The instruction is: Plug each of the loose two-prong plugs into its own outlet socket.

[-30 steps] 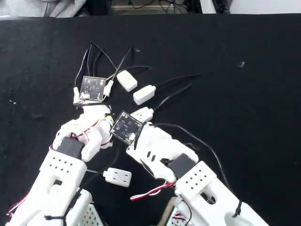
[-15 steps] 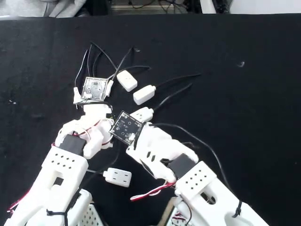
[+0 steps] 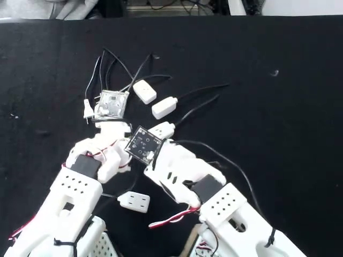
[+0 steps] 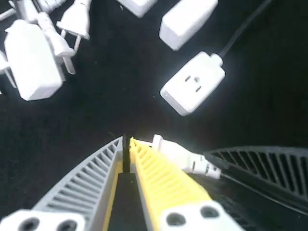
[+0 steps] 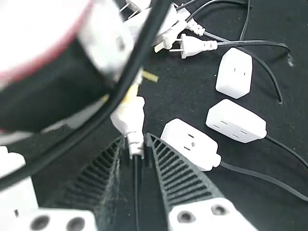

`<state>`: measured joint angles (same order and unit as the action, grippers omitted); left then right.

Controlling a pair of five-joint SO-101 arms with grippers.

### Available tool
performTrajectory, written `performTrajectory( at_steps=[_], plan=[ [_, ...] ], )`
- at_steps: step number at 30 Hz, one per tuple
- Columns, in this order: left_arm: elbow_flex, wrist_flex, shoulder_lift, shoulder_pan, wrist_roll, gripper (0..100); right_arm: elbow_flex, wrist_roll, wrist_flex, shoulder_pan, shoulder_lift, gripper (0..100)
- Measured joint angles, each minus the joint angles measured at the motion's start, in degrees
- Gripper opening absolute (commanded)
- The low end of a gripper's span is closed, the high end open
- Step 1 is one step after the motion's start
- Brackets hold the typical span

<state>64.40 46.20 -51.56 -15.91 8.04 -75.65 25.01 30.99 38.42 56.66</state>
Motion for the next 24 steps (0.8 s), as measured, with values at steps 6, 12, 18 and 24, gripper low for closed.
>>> performTrajectory(
  at_steps=[6,12,18,24],
  plan=[
    [0.4,0.0,0.0,-0.6,0.2,3,0.0,0.0,0.0,-0.1,0.0,1.1],
    [0.4,0.0,0.0,-0.7,0.2,3,0.0,0.0,0.0,-0.4,0.0,1.1],
    [0.4,0.0,0.0,2.3,0.2,3,0.0,0.0,1.4,-0.6,0.0,1.1],
    [0.2,1.1,0.0,11.2,0.2,3,1.7,0.0,14.6,-2.5,0.0,1.1]
  ],
)
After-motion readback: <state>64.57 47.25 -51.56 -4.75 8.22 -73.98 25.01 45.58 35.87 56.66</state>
